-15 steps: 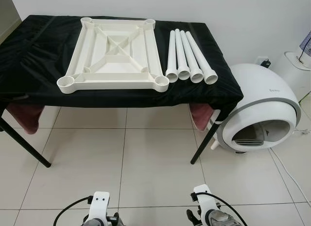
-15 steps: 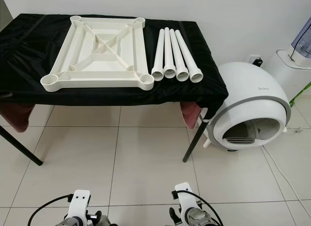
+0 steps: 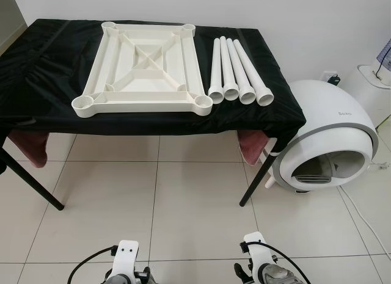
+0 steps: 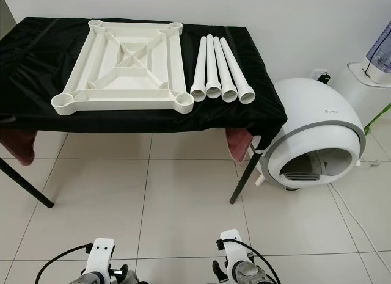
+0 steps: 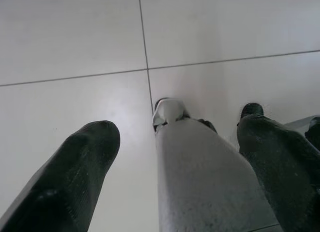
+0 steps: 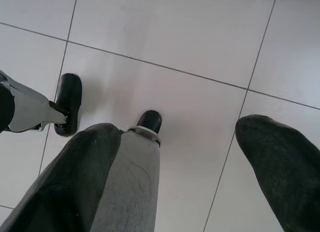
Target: Building children table
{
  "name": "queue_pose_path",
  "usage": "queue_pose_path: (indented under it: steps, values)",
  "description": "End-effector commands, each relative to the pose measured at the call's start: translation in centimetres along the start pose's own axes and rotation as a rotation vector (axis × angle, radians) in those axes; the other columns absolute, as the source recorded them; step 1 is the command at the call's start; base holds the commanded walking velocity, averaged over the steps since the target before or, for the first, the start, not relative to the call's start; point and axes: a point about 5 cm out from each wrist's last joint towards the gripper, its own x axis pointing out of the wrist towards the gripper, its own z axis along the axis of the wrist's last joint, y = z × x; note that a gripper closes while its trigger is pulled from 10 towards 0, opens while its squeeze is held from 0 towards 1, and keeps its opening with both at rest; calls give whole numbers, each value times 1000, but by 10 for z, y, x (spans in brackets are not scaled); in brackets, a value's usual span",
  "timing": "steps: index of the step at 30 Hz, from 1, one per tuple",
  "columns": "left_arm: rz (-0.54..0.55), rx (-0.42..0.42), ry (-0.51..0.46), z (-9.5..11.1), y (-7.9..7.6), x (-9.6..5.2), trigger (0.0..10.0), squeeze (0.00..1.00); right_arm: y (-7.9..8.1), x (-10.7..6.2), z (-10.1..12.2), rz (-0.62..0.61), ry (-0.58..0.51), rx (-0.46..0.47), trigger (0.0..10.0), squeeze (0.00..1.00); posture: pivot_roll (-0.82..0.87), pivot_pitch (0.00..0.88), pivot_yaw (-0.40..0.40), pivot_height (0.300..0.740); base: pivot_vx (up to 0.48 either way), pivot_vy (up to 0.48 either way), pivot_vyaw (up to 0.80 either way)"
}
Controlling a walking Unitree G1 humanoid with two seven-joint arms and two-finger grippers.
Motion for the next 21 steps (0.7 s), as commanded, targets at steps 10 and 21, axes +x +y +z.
queue_pose_path:
  steps: [10,21]
  values:
    - [14,-101,-275,60,24,1,10000,0,-16,3,64,-8,-267,105,10000,0,6,0,-23,740,0,0,0]
    - [31,-55,-482,94,33,-6,10000,0,-17,-2,100,33,-472,143,10000,0,21,0,-32,740,0,0,0]
